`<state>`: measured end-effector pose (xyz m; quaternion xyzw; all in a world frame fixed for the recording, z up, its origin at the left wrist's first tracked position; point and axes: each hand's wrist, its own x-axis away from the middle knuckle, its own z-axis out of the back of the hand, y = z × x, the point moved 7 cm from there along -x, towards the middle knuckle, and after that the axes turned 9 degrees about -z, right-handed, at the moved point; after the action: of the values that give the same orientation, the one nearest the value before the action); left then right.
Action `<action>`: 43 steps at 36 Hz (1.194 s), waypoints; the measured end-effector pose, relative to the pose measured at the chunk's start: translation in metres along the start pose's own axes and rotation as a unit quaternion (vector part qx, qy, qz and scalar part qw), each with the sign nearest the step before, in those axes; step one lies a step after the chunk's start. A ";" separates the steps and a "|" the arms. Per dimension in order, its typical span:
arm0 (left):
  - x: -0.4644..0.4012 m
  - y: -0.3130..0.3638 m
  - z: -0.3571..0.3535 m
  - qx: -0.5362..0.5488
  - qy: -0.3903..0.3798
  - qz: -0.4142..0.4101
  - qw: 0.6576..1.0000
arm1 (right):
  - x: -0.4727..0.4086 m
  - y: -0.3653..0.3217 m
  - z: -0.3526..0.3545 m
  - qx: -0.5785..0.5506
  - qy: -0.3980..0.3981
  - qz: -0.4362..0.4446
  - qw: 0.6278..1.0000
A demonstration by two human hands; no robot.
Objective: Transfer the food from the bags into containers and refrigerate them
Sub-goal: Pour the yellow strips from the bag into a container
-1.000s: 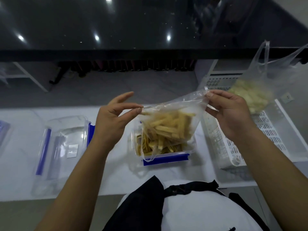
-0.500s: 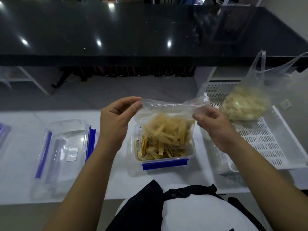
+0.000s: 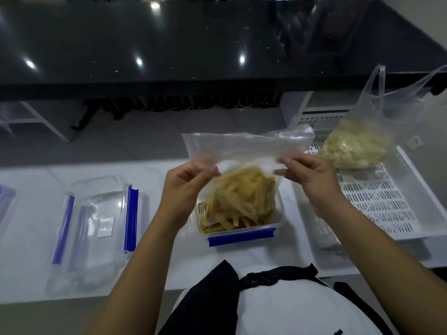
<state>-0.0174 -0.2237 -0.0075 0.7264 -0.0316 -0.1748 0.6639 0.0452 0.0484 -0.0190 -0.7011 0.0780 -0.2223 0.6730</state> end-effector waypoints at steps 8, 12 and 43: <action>-0.008 -0.021 -0.005 -0.052 -0.037 0.067 0.996 | -0.003 0.025 -0.005 0.050 -0.032 -0.054 0.997; -0.009 -0.023 -0.013 -0.074 -0.120 0.064 0.988 | 0.000 0.031 -0.011 0.069 -0.064 -0.058 0.994; 0.018 -0.038 0.012 -0.066 -0.116 0.092 0.987 | 0.008 0.028 -0.004 0.170 -0.029 -0.032 0.984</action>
<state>-0.0108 -0.2360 -0.0492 0.6497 -0.1631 -0.1978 0.7157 0.0561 0.0388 -0.0442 -0.5849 -0.0032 -0.2335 0.7768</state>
